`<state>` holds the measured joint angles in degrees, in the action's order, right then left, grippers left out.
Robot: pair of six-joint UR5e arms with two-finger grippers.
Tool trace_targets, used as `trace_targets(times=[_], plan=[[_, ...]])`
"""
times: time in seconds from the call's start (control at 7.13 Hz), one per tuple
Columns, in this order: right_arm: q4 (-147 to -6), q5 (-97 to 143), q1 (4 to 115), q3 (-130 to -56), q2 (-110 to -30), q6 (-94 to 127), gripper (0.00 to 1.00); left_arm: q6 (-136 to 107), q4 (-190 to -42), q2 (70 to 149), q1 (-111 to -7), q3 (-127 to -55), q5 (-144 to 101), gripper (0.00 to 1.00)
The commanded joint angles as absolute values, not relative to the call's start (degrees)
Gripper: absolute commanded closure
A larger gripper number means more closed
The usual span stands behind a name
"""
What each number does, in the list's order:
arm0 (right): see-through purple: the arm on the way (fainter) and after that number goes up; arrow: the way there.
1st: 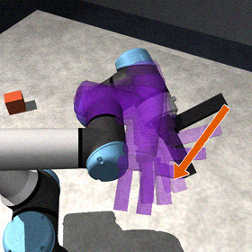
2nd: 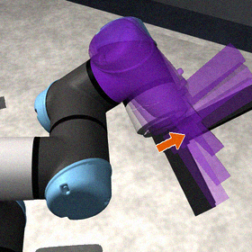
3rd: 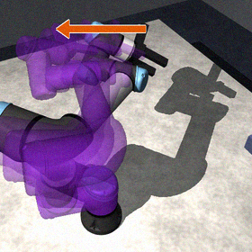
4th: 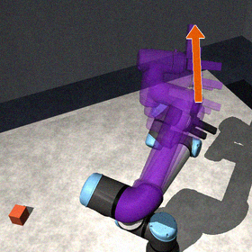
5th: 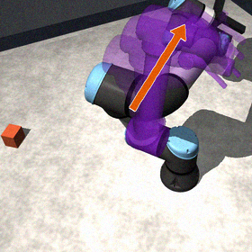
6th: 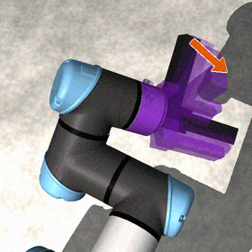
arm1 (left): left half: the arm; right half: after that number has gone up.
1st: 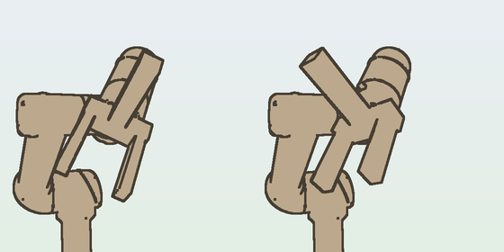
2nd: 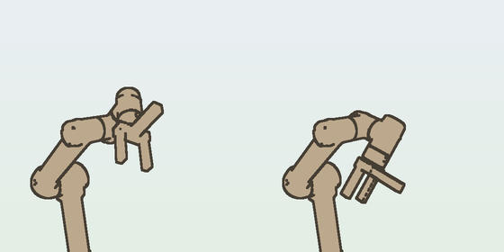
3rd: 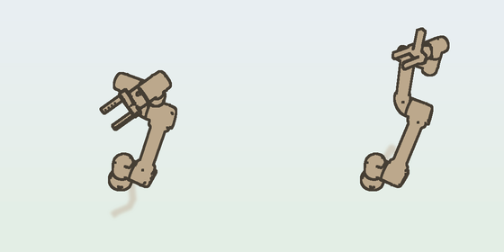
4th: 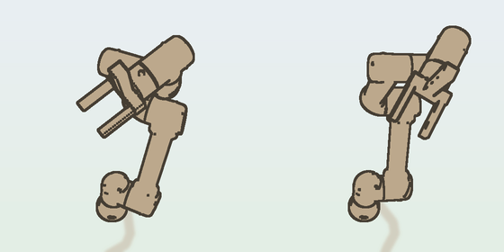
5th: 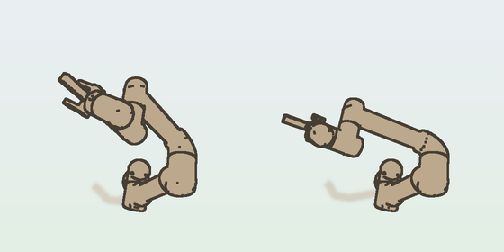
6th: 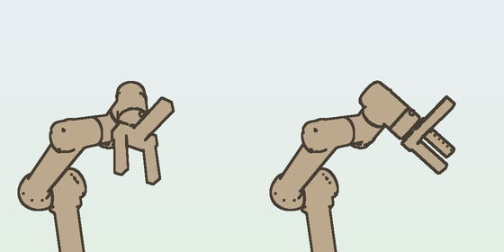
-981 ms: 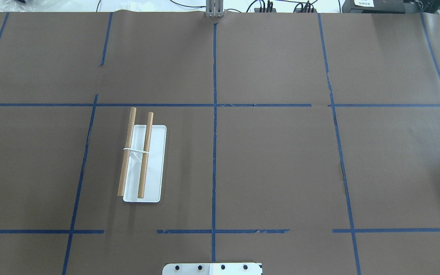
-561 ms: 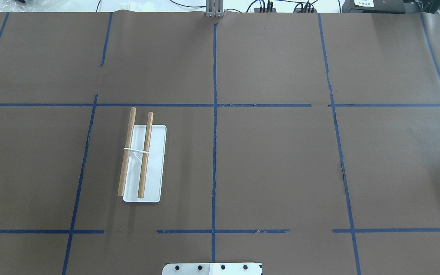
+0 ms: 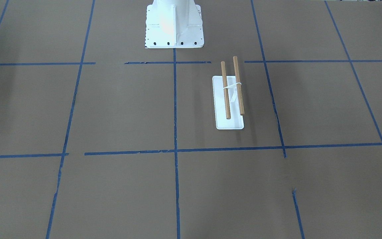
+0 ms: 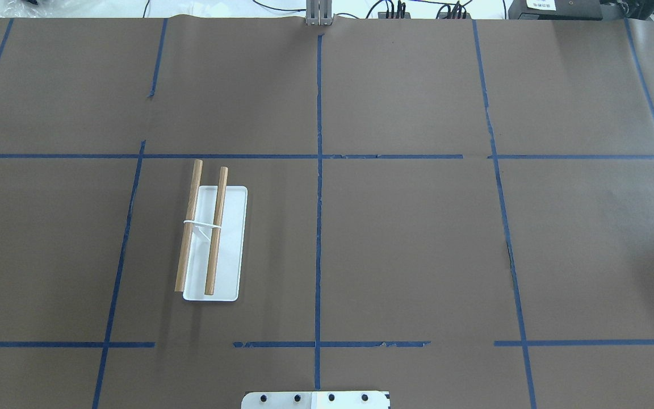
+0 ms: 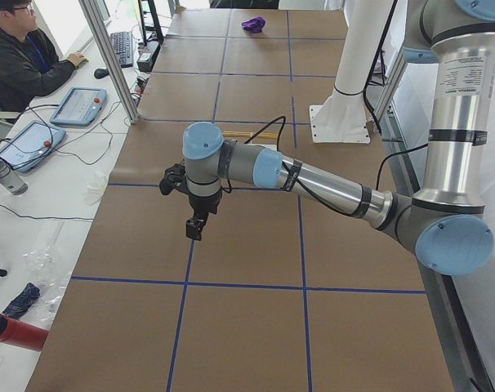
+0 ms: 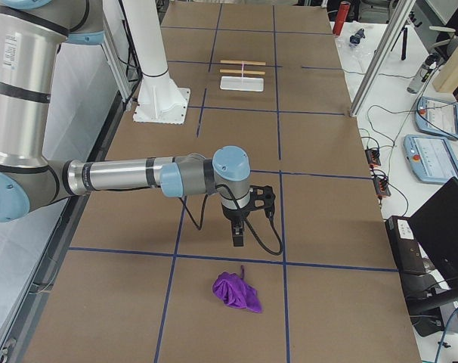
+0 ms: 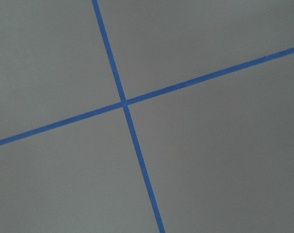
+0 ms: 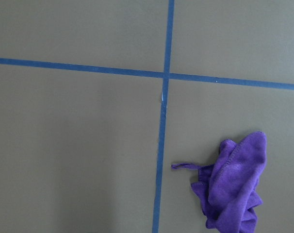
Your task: Hang towel on rack
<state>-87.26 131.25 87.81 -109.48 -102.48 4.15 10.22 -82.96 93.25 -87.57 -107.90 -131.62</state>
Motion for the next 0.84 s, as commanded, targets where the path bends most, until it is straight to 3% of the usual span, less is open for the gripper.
trace_targets(times=[0.0,0.28,0.7], plan=[[-84.75,132.12,87.80,-108.73,-104.22,-2.48,0.00,9.06,-90.22,95.98,-87.54,-105.75,-131.48,0.00],[-80.60,128.85,87.80,-100.67,-104.24,-16.15,0.00,9.40,-93.59,95.45,-87.54,-103.98,-131.66,0.00],[-80.42,128.06,84.66,-95.73,-103.89,-17.22,0.01,9.58,-93.60,95.45,-87.54,-104.24,-131.84,0.00]])
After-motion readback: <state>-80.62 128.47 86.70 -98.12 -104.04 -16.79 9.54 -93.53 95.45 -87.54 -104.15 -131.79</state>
